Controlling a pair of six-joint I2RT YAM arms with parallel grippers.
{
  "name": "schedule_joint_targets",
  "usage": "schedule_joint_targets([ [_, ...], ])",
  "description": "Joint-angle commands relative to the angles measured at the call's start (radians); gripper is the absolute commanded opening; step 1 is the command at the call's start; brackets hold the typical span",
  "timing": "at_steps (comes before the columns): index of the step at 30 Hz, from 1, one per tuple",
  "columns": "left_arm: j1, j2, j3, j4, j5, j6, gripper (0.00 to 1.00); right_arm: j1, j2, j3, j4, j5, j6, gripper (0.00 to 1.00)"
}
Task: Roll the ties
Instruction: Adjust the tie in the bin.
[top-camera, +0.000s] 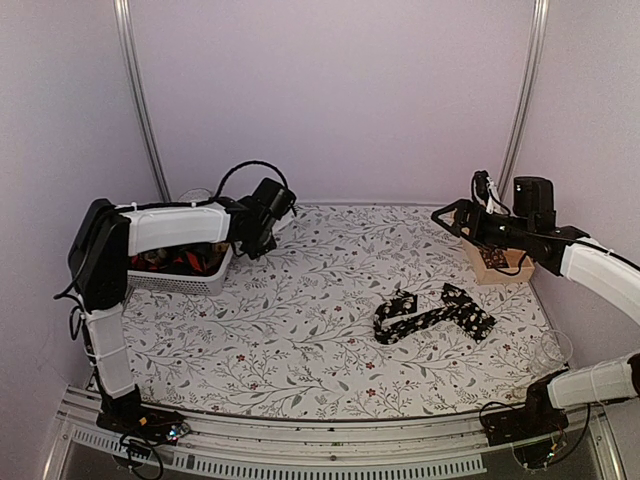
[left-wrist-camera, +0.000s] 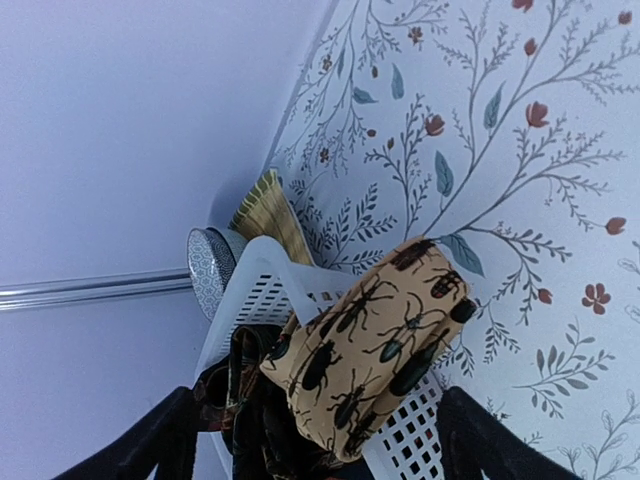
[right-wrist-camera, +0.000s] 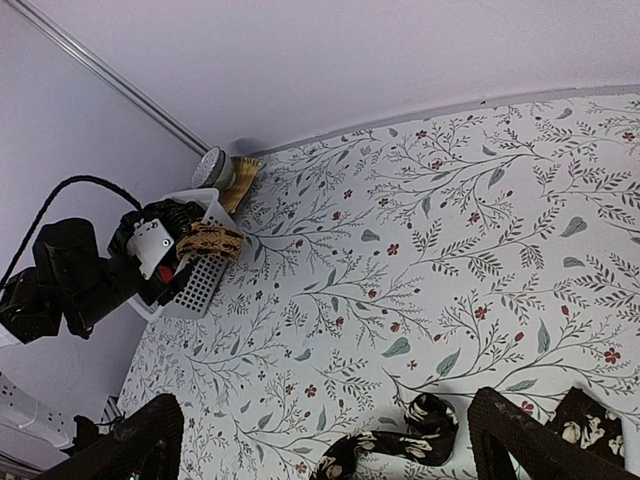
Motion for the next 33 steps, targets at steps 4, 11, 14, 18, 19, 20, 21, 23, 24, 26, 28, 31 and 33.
schedule_joint_targets([
  [4,0.009,0.091,0.049,-0.099,0.035,0.002,0.84,0.004,0.034,-0.012,0.028,-0.016,0.002,1.00],
  [11,0.042,0.160,0.051,-0.048,-0.002,0.043,0.73,0.004,0.030,-0.017,0.024,-0.011,-0.004,1.00],
  [14,0.047,0.165,0.055,-0.018,-0.017,0.039,0.41,0.004,0.031,-0.018,0.026,-0.008,-0.006,1.00],
  [18,0.045,0.132,0.040,0.105,-0.081,0.055,0.00,0.004,0.038,-0.020,0.029,-0.012,-0.005,1.00],
  [19,0.046,0.118,0.033,0.143,-0.096,0.064,0.00,0.002,0.040,-0.019,0.031,-0.012,-0.004,1.00],
  [20,0.046,0.096,0.023,0.183,-0.110,0.070,0.00,0.003,0.041,-0.019,0.032,-0.014,-0.004,1.00],
  [21,0.045,0.068,0.010,0.230,-0.124,0.078,0.00,0.004,0.042,-0.019,0.033,-0.014,-0.004,1.00],
  [23,0.045,-0.012,-0.040,0.325,-0.132,0.099,0.00,0.004,0.042,-0.018,0.034,-0.013,-0.004,1.00],
  [24,0.044,-0.049,-0.059,0.371,-0.138,0.113,0.00,0.004,0.042,-0.018,0.034,-0.013,-0.004,1.00],
  [26,0.045,-0.104,-0.071,0.385,-0.106,0.135,0.00,0.005,0.043,-0.018,0.035,-0.014,-0.004,1.00],
  [28,0.042,-0.093,-0.005,0.225,-0.008,0.089,0.04,0.004,0.046,-0.016,0.041,-0.019,0.000,1.00],
  [31,0.025,-0.023,0.094,-0.031,0.036,0.024,0.42,0.004,0.051,-0.014,0.049,-0.023,0.006,1.00],
  [33,0.023,-0.009,0.098,-0.048,-0.028,0.014,0.02,0.004,0.051,-0.012,0.048,-0.027,0.008,1.00],
])
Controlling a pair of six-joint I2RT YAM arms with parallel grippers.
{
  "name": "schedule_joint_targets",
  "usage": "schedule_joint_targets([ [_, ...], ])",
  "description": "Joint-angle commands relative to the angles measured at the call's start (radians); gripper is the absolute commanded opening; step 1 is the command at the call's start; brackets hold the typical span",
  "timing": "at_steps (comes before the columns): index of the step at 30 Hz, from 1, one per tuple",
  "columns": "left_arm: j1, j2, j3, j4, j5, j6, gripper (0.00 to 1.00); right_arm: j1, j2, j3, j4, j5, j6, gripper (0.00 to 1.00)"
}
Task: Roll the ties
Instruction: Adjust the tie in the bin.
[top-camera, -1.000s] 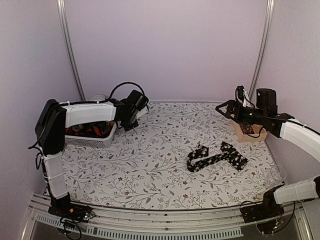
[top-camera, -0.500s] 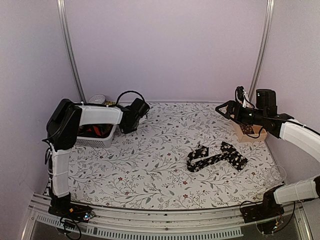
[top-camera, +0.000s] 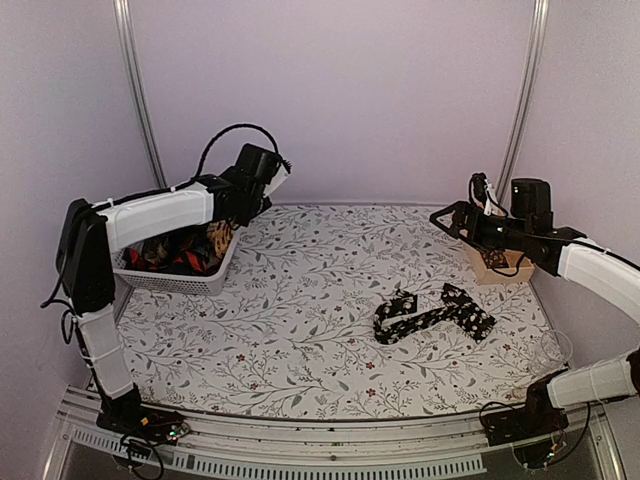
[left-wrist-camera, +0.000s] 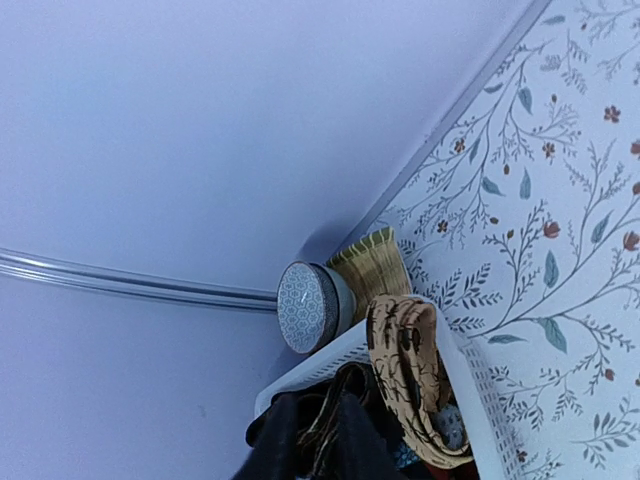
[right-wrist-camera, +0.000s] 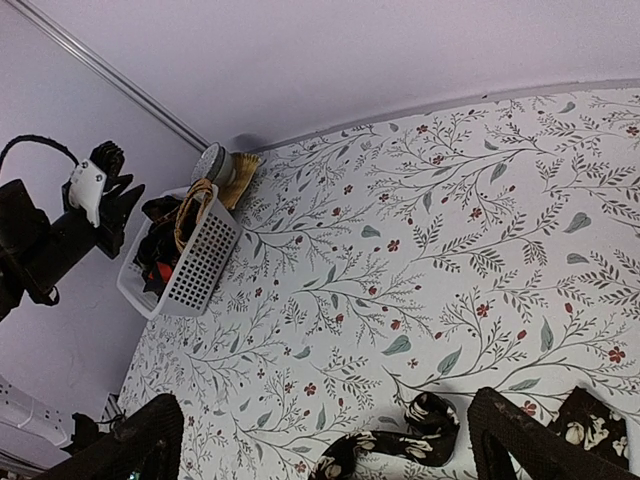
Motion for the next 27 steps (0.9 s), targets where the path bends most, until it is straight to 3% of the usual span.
schedule_joint_targets([
  [1,-0.002,0.057,0.023,-0.194,-0.032,-0.074,0.00,0.004,0.032,-0.002,0.029,-0.019,0.005,1.00],
  [5,0.058,-0.012,0.017,-0.215,-0.032,-0.184,0.00,0.003,0.026,0.003,0.013,-0.012,-0.004,1.00],
  [6,0.068,-0.024,0.006,-0.214,-0.015,-0.190,0.10,0.004,0.023,0.006,0.011,-0.010,-0.005,1.00],
  [7,0.077,-0.032,-0.002,-0.215,-0.004,-0.195,0.31,0.004,0.023,0.010,0.010,-0.010,-0.006,1.00],
  [9,0.084,-0.035,-0.015,-0.223,0.032,-0.215,0.59,0.003,0.026,0.015,0.011,-0.014,-0.005,1.00],
  [10,0.091,-0.030,-0.013,-0.237,0.061,-0.239,0.67,0.004,0.026,0.017,0.013,-0.017,-0.004,1.00],
  [12,0.114,-0.016,-0.005,-0.260,0.120,-0.287,0.73,0.005,0.029,0.019,0.015,-0.025,0.003,1.00],
  [15,0.126,0.004,0.013,-0.344,0.118,-0.367,0.88,0.006,0.023,0.023,0.004,-0.025,0.002,1.00],
  [17,0.127,-0.027,-0.022,-0.350,0.211,-0.407,0.98,0.005,0.016,0.028,-0.025,-0.002,-0.009,1.00],
  [27,0.081,-0.241,-0.262,-0.180,0.784,-0.615,1.00,0.011,0.046,0.031,-0.156,0.040,-0.075,1.00],
])
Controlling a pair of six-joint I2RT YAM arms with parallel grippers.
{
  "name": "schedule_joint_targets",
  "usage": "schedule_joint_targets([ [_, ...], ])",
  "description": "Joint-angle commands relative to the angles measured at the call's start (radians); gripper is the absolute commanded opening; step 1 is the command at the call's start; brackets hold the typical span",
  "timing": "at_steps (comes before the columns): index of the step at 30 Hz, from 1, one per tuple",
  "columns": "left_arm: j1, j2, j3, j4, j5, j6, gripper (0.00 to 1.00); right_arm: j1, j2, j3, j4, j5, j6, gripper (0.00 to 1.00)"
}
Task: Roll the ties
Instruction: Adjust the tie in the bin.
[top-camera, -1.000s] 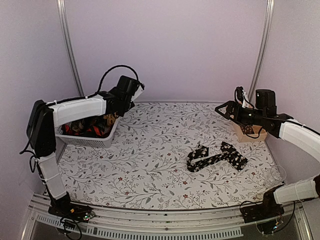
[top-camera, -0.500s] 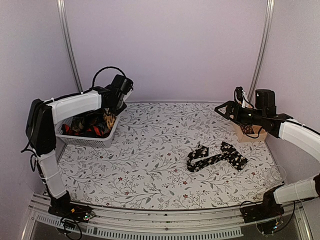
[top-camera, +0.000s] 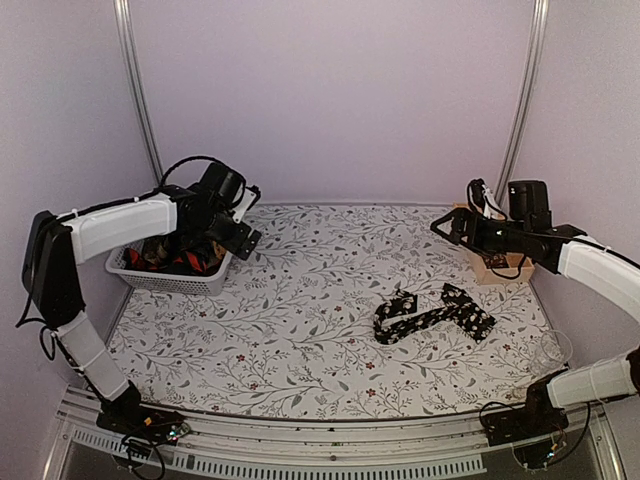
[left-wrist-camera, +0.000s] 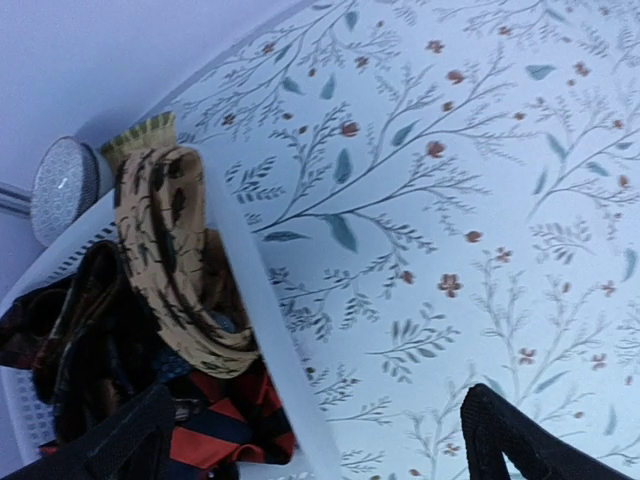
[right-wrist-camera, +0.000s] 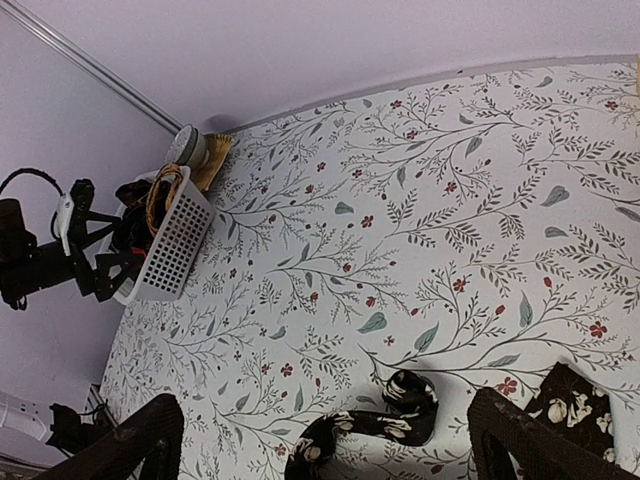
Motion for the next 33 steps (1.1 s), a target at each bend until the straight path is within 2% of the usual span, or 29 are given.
schedule_joint_targets([
  [1,-0.048,-0.089,-0.073,0.119,0.327,-0.115,1.00,0.014,0.045,0.004,-0.066,0.003,-0.036,1.00],
  [3,-0.068,-0.090,-0.085,0.115,0.307,-0.139,1.00,0.026,0.047,-0.007,-0.059,0.001,-0.034,1.00],
  [7,-0.072,-0.074,-0.096,0.079,0.126,-0.154,0.99,0.054,0.047,-0.015,-0.058,0.010,-0.033,1.00],
  [11,-0.080,-0.094,-0.129,0.128,0.149,-0.130,0.99,0.073,0.045,-0.019,-0.080,0.038,-0.049,1.00],
  [17,-0.050,-0.037,-0.095,0.065,-0.074,-0.134,1.00,0.080,0.046,-0.042,-0.074,0.041,-0.058,1.00],
  [19,-0.010,-0.007,-0.075,0.042,-0.070,-0.136,1.00,0.083,0.048,-0.046,-0.069,0.040,-0.057,1.00],
  [22,0.052,0.021,-0.072,0.052,0.012,-0.144,0.96,0.090,0.052,-0.043,-0.065,0.039,-0.056,1.00],
  [24,0.069,0.037,-0.073,0.066,0.040,-0.146,0.91,0.091,0.053,-0.041,-0.062,0.044,-0.058,1.00],
  [27,0.080,0.071,-0.056,0.067,0.075,-0.141,0.76,0.093,0.061,-0.041,-0.059,0.044,-0.062,1.00],
  [33,0.082,0.153,0.010,-0.012,0.150,-0.138,0.35,0.093,0.075,-0.043,-0.038,0.039,-0.064,1.00],
])
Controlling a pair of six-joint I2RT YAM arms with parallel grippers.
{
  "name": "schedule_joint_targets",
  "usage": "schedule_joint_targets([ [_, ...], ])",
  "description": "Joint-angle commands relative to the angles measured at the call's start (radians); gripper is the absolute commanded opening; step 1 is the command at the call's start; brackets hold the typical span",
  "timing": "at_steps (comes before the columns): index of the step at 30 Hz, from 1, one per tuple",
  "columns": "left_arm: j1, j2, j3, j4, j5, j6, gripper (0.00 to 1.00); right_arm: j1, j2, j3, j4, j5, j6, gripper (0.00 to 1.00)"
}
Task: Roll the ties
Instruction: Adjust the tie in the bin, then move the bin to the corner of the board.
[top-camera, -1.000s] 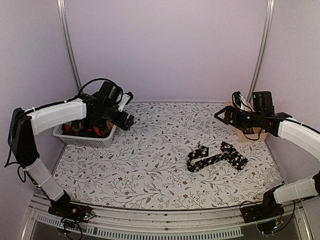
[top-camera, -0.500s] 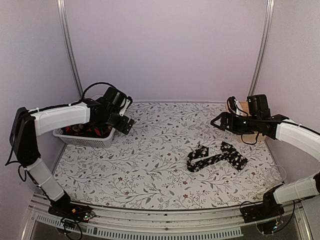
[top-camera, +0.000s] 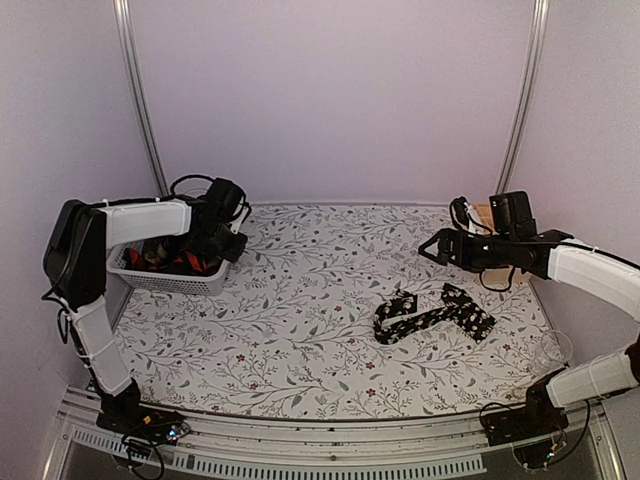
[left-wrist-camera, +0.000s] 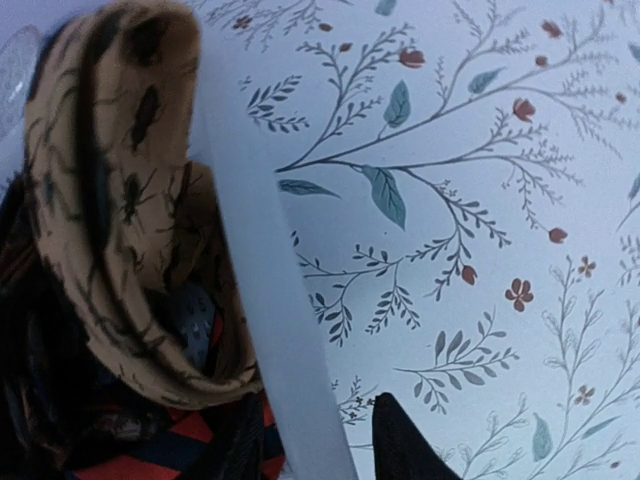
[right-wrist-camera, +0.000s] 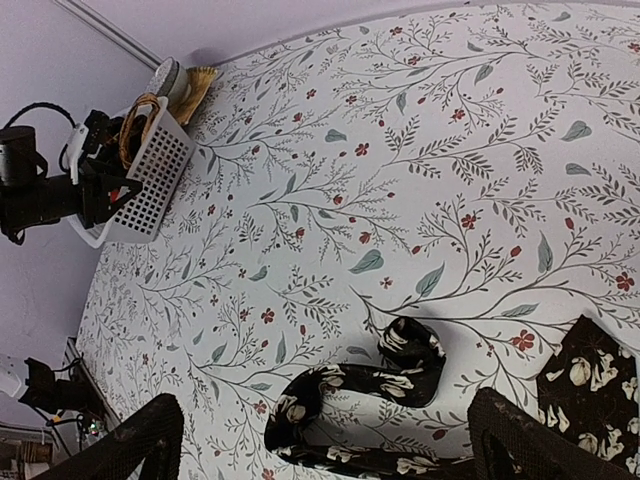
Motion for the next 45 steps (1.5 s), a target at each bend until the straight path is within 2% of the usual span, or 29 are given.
schedule_joint_targets([
  [1,-0.007,0.035,0.042,-0.065,0.091,0.004,0.28,0.007,0.034,-0.008,0.031,0.005,-0.010,1.00],
  [5,-0.024,-0.006,0.004,-0.082,0.137,-0.003,0.00,0.009,0.040,-0.008,0.046,-0.001,-0.007,1.00],
  [12,-0.163,-0.134,-0.122,-0.110,0.190,-0.039,0.00,0.009,0.042,-0.015,0.054,-0.013,-0.006,1.00],
  [18,-0.261,-0.198,-0.209,-0.125,0.146,-0.191,0.00,0.009,0.034,-0.012,0.059,-0.019,-0.007,1.00],
  [23,-0.353,-0.192,-0.199,-0.065,0.209,-0.272,0.00,0.009,0.017,-0.010,0.053,-0.005,-0.010,1.00],
  [30,-0.407,0.022,0.042,-0.013,0.209,-0.200,0.00,0.009,-0.004,-0.007,0.051,0.002,-0.004,1.00],
  [40,-0.283,0.416,0.532,-0.029,0.061,-0.207,0.00,0.009,-0.039,-0.018,0.044,0.008,-0.005,1.00],
  [41,-0.261,0.447,0.579,-0.021,0.045,-0.210,0.02,0.009,-0.042,-0.019,0.045,0.008,-0.006,1.00],
  [42,-0.244,0.472,0.628,-0.005,0.030,-0.214,0.09,0.009,-0.043,-0.020,0.045,0.009,-0.005,1.00],
  [45,-0.214,0.475,0.655,0.145,0.038,-0.198,0.59,0.009,-0.045,-0.016,0.036,0.008,-0.006,1.00],
])
